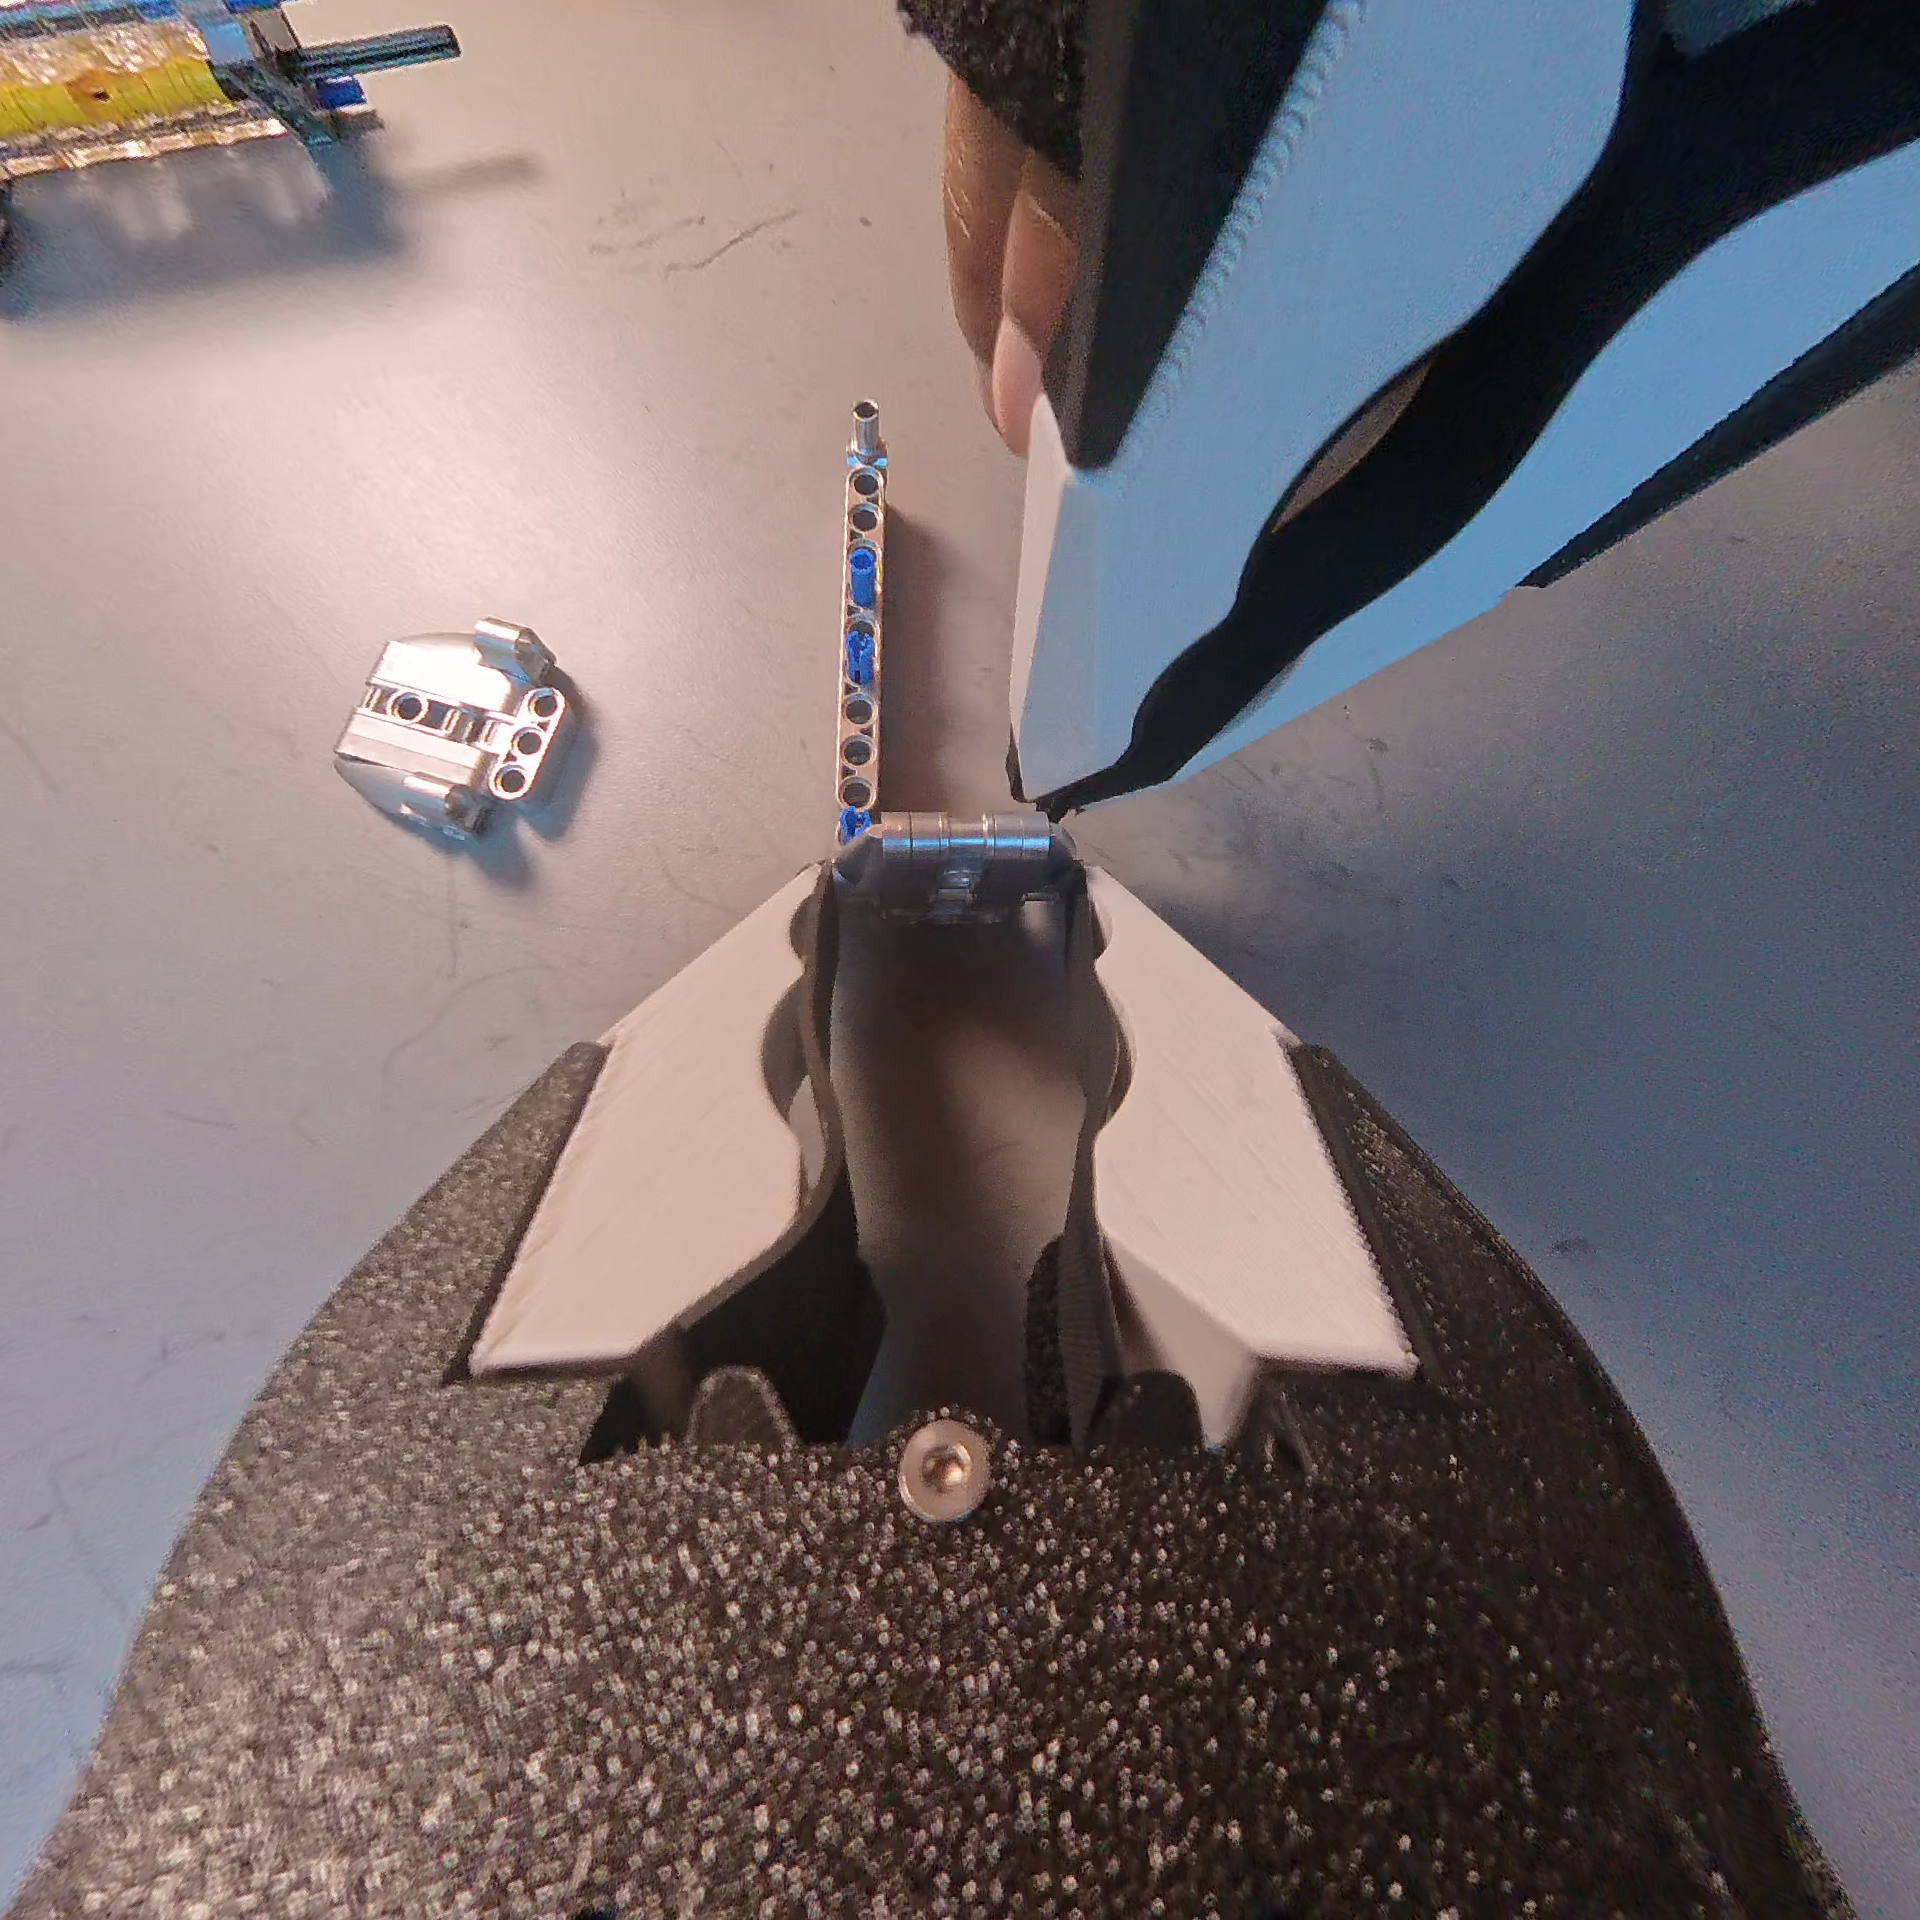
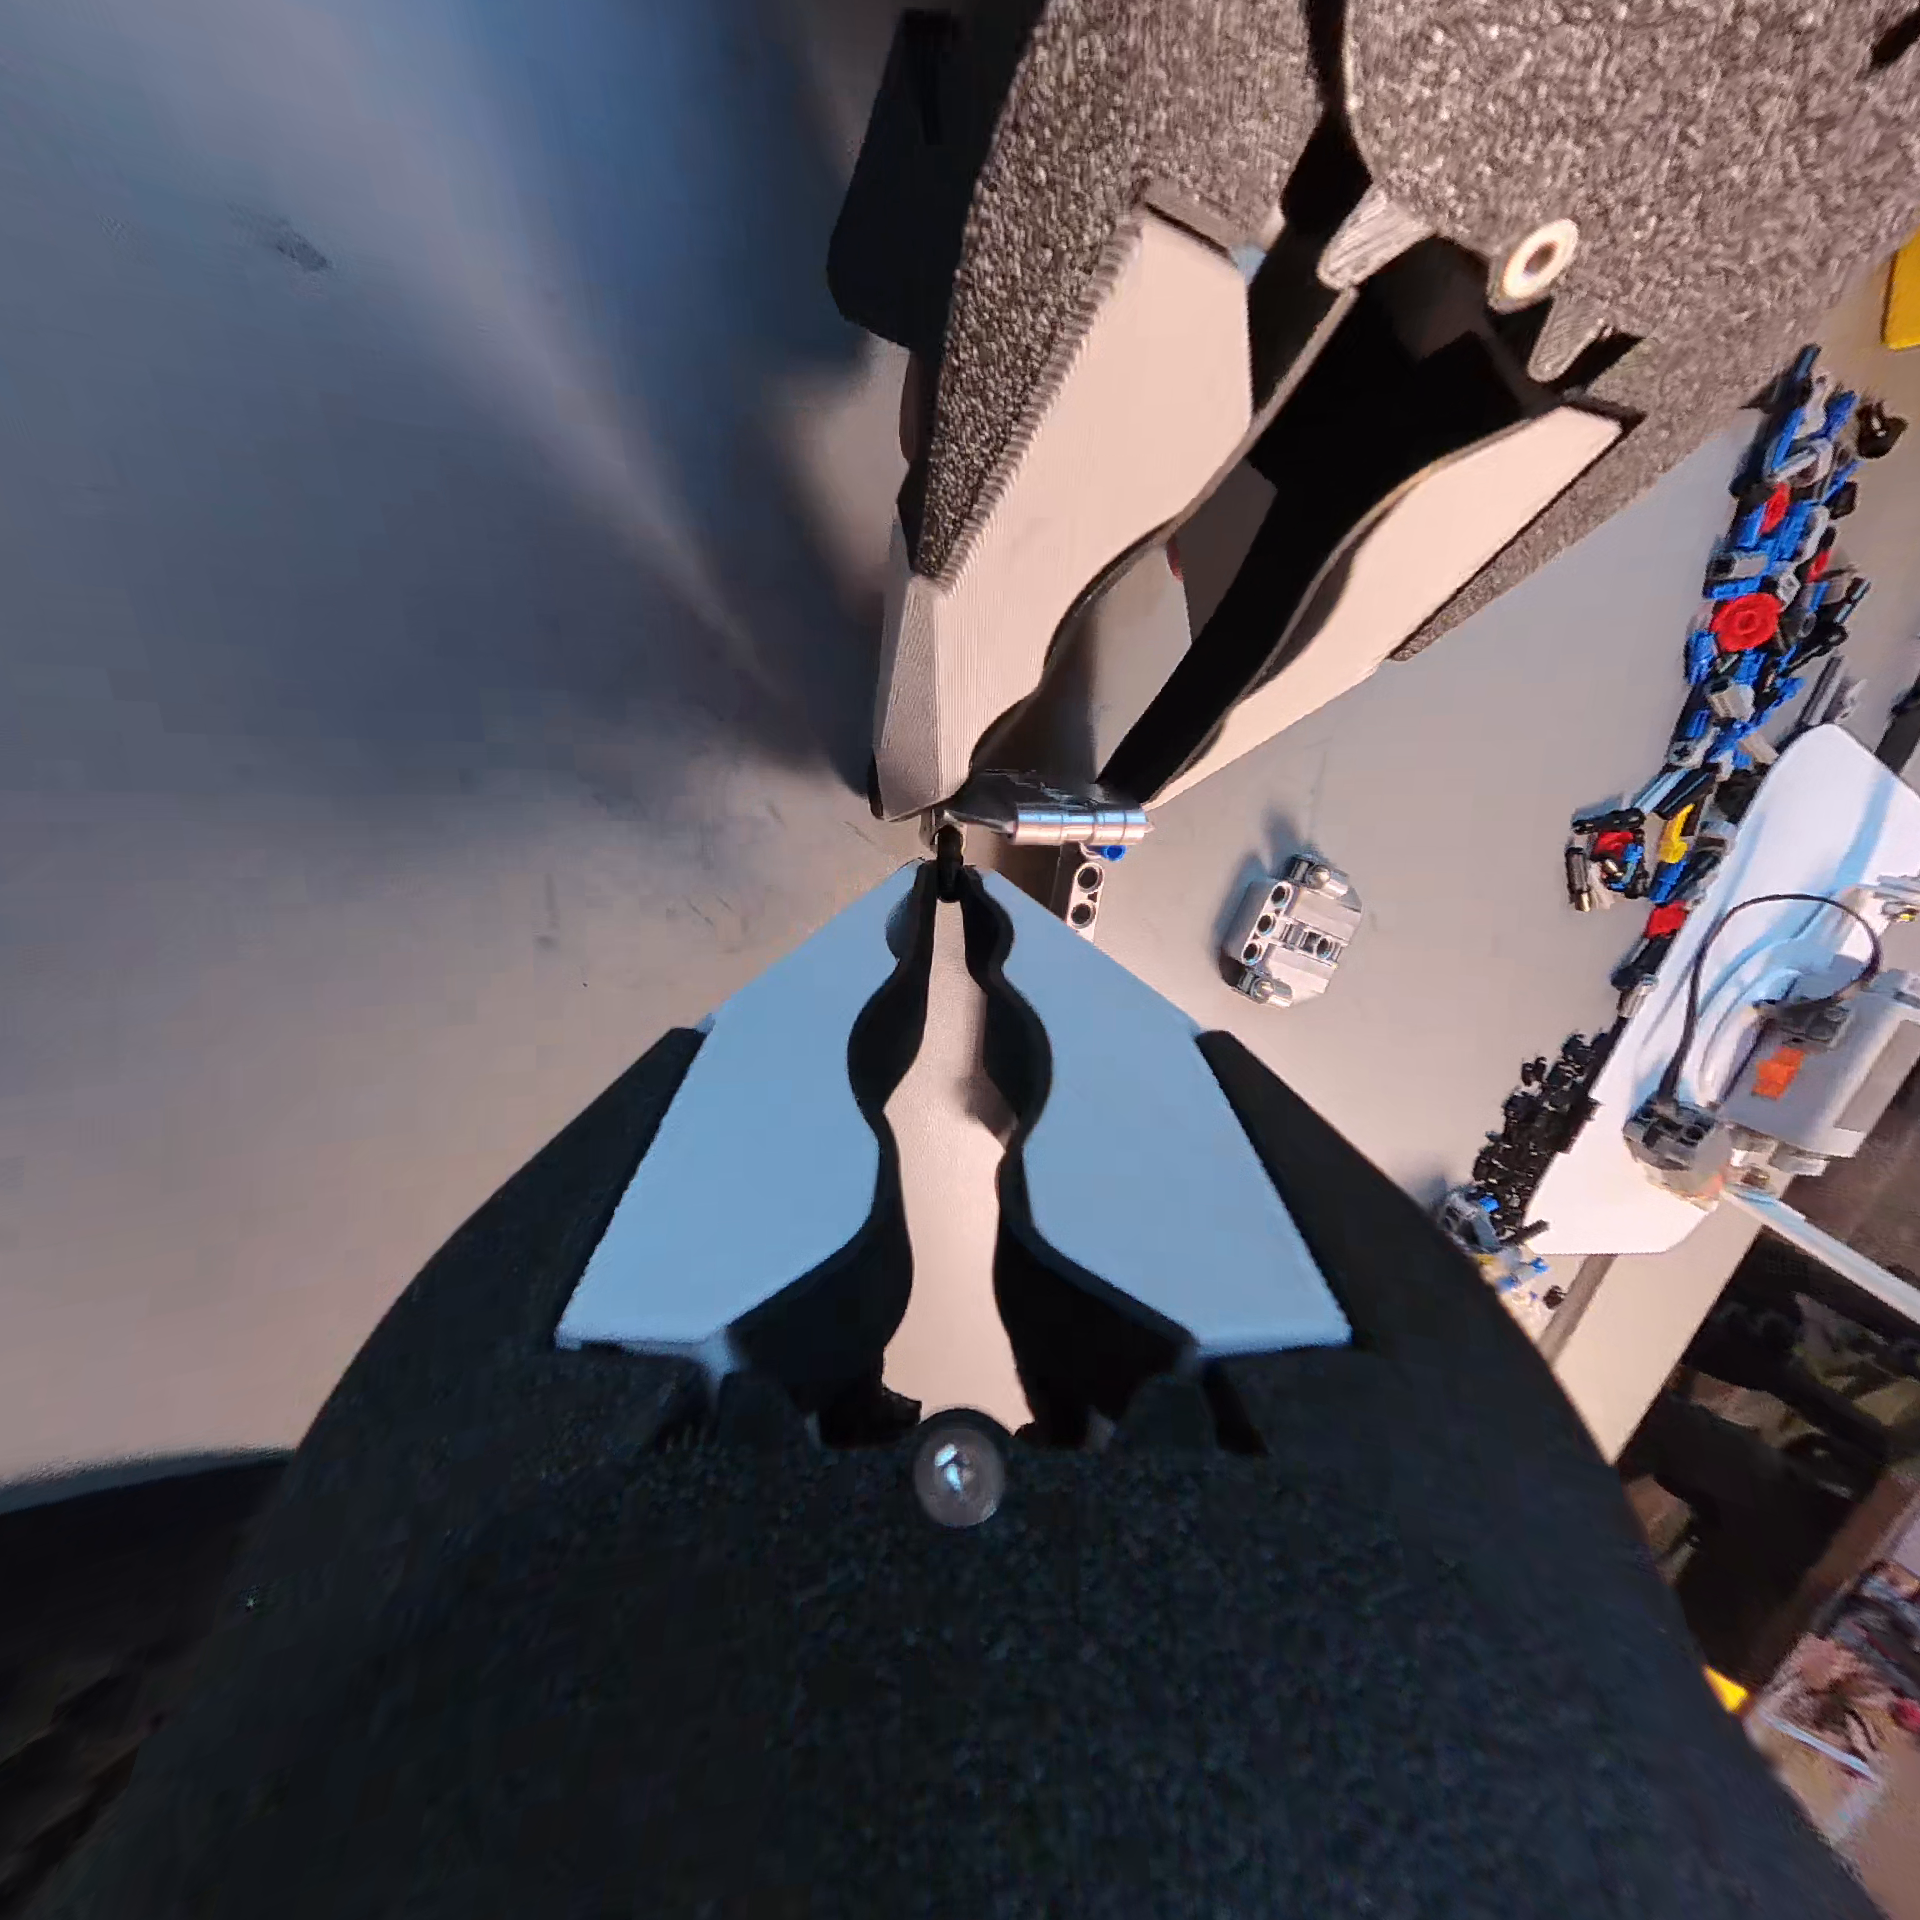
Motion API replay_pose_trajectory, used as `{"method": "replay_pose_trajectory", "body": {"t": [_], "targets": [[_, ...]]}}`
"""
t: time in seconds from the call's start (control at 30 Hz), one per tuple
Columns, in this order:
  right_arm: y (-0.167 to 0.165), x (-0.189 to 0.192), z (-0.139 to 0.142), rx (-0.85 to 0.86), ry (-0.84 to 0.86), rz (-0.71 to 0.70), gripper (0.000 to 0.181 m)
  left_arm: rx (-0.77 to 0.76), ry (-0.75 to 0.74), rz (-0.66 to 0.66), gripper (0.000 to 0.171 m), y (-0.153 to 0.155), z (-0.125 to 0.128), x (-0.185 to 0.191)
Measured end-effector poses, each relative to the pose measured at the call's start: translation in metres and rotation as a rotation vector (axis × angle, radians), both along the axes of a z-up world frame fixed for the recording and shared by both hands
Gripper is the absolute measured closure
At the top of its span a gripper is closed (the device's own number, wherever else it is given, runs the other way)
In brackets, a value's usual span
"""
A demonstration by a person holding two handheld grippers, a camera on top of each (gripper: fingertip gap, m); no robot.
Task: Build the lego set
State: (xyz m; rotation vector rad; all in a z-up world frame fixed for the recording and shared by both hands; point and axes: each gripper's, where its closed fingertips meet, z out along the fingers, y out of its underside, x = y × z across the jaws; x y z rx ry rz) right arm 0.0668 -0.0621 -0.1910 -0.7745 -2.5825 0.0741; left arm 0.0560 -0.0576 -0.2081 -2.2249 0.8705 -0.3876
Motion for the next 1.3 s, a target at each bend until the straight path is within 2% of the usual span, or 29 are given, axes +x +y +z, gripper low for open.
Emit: {"method": "replay_pose_trajectory", "body": {"t": [0.1,0.3,0.73,0.9,1.0,1.1,1.3], "targets": [[-0.0066,-0.002,0.0013,-0.032,0.004,0.015,0.179,-0.006,-0.006,0.01,0.131,0.0005,0.0001,0.0013],[-0.0059,-0.0033,0.0009,-0.18,0.012,-0.057,0.179,-0.011,-0.003,0.014,0.131,0.0002,-0.0001,0.0011],[-0.0061,-0.0046,0.001,-0.277,0.017,-0.113,0.179,-0.015,-0.018,0.009,0.131,-0.0003,0.0,0.0009],[-0.0057,-0.0046,0.0019,-0.44,0.049,-0.153,0.179,-0.011,-0.025,0.006,0.13,-0.0005,0.0001,0.0008],[-0.0051,-0.0047,0.0022,-0.602,0.111,-0.2,0.179,-0.01,-0.031,0.003,0.13,-0.0004,0.0001,0.0008],[-0.0035,-0.0033,0.0015,-0.68,0.164,-0.236,0.179,-0.011,-0.036,0.0,0.13,-0.0003,0.0001,0.0008],[-0.0036,-0.004,0.0022,-0.642,0.219,-0.231,0.179,-0.011,-0.041,0.003,0.131,0.0,0.0003,0.0008]]}}
